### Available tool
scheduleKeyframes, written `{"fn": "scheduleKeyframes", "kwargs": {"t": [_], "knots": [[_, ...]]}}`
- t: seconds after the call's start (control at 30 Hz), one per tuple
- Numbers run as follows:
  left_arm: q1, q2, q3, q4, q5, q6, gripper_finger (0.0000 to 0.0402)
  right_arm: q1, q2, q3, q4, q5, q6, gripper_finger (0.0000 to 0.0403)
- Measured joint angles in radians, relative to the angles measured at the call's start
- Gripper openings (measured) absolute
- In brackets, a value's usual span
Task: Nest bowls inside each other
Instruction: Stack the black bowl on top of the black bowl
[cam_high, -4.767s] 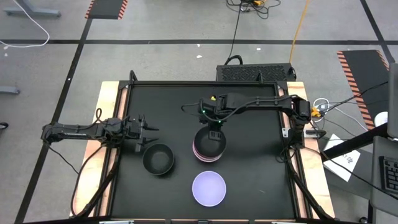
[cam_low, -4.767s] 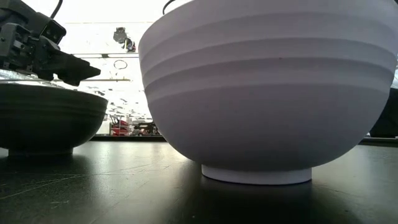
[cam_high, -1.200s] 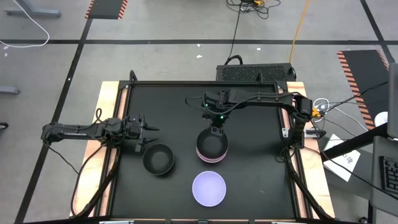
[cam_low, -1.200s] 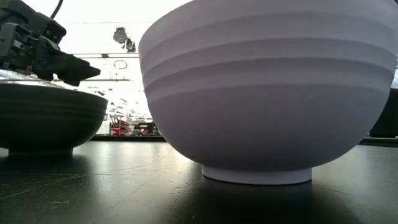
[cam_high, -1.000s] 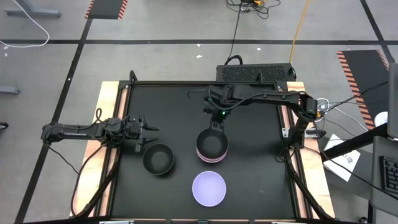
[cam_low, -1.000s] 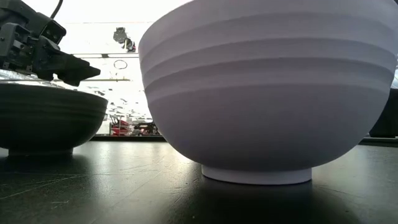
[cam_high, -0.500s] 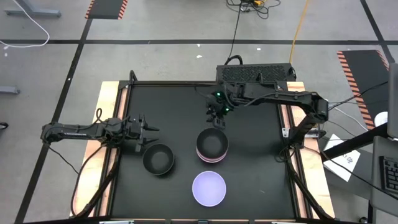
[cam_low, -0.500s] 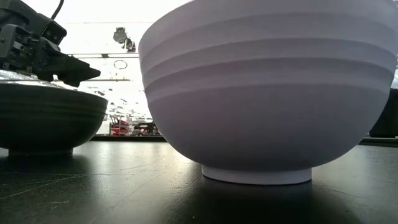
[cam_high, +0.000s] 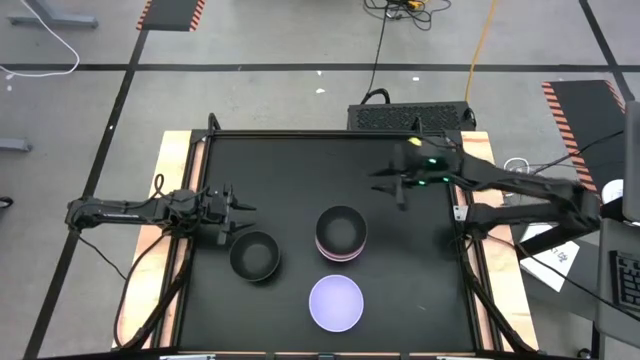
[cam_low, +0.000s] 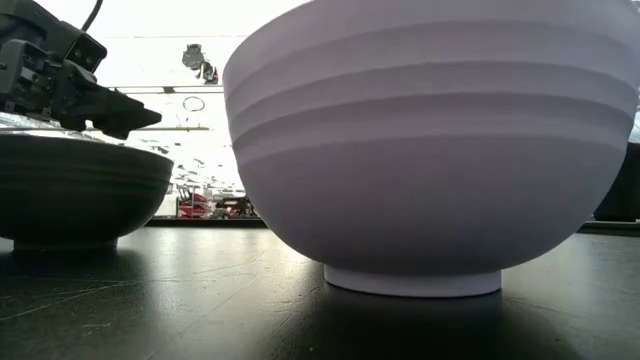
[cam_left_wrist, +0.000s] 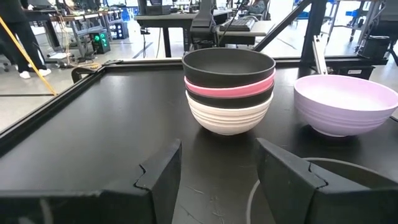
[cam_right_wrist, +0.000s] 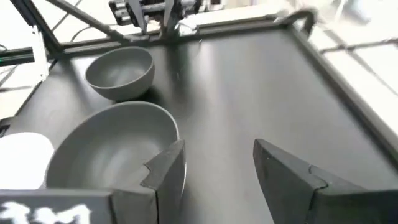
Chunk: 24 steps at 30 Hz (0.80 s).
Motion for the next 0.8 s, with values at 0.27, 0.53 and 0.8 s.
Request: {"fn": "scheduleKeyframes", "kwargs": {"t": [0.27, 0.53, 0.8], "knots": [[0.000, 0.000, 0.000, 0.023, -0.009, -0.010, 0.0202, -0.028, -0.317, -0.225, 0.047, -0.002, 0.067, 0.0183], [0.000, 0.000, 0.000, 0.046, -0.011, -0.035, 0.0202, -0.026, -0.457, -0.415, 0.104, -0.003, 0.129, 0.0183], [0.000, 0.000, 0.000, 0.043, -0.033, -0.037, 0.0202, -0.021, -0.585, -0.584, 0.167, -0.003, 0.189, 0.0183]]}}
